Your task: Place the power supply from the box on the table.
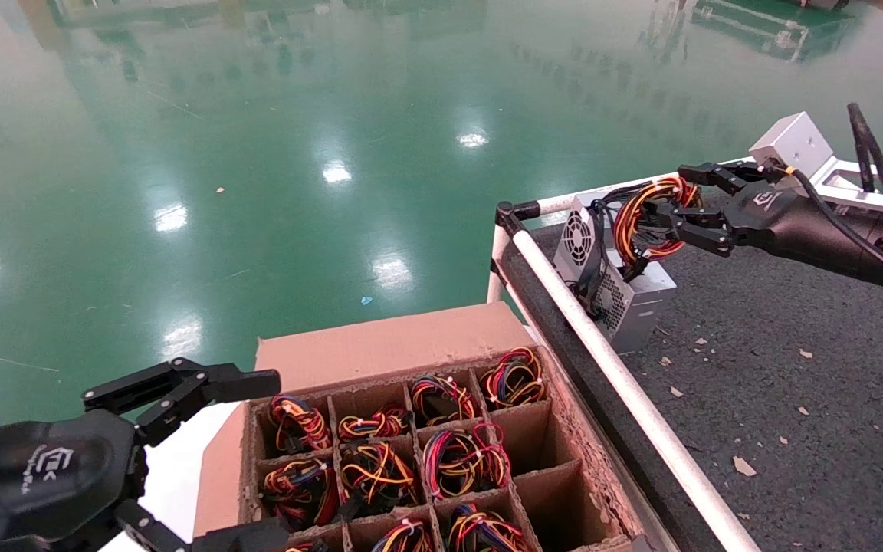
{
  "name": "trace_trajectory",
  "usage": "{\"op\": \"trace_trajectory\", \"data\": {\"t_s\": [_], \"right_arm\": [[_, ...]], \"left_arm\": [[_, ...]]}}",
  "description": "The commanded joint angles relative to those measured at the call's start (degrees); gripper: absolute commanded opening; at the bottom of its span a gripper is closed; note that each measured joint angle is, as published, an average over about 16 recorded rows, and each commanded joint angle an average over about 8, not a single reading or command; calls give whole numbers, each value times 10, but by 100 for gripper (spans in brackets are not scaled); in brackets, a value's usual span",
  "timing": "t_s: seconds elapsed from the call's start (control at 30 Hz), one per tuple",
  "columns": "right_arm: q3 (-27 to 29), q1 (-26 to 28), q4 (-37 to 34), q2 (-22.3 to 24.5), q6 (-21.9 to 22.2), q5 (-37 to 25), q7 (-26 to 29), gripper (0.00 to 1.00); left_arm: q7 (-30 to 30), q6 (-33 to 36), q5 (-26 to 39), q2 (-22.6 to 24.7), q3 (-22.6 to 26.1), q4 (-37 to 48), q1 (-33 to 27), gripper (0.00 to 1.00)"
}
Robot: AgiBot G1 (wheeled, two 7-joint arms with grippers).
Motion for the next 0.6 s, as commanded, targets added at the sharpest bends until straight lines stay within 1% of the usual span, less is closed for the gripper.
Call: {"op": "trace_trajectory", "data": {"t_s": [0.03, 0.6], "right_arm": [[0, 0, 0, 0, 0, 0, 0, 100], [7, 36, 5, 9, 14, 8, 21, 100]], "left_arm": [[0, 0, 0, 0, 0, 0, 0, 100], [0, 0, 0, 0, 0, 0, 0, 100]]}}
